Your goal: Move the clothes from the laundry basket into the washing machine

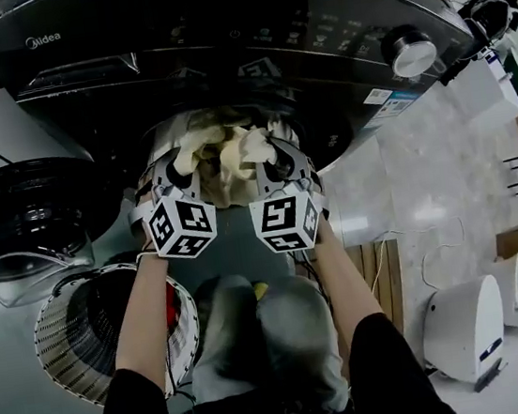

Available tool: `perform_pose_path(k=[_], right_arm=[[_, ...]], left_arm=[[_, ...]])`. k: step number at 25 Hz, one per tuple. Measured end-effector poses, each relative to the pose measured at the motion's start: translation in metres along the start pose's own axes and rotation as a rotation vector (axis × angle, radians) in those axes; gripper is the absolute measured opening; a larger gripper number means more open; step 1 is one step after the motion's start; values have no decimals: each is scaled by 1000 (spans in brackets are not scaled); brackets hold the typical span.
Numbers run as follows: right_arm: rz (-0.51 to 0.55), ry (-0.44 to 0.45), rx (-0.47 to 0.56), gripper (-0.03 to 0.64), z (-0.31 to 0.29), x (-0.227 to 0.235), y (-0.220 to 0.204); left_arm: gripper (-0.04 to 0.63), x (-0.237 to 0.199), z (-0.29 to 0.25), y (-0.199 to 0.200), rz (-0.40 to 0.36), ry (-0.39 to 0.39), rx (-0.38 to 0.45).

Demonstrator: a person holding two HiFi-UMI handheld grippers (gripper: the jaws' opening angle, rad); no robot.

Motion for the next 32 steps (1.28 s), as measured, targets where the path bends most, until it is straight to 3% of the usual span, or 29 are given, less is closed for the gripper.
perform_pose_path(k=[12,15,22,26,32], right_arm=[[-543,-90,44,67,-49,24,-12],[-611,-85,42,67,-60,28,-17],[-686,-44,63,71,-95,36,-20],[-708,-43,60,72,-115,39,-26],[-750,-45,27,75,-139,50,-38]], left_arm=[[71,-12,-44,-16,407,7,97],[71,-18,-56,-24,520,1,126],[73,-27,-88,-36,594,-1,127],[74,-32,-106,-40,592,0,118],[80,-40,-133,-46,662,-8,28]])
Point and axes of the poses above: the fingertips, and each gripper's own axes: z backward along the fingers, x to its right, y out of its top, the point moved 10 cm from there along z, backward along the fingers, and after that the axes turned 13 degrees about -z, right-handed, at the moved point
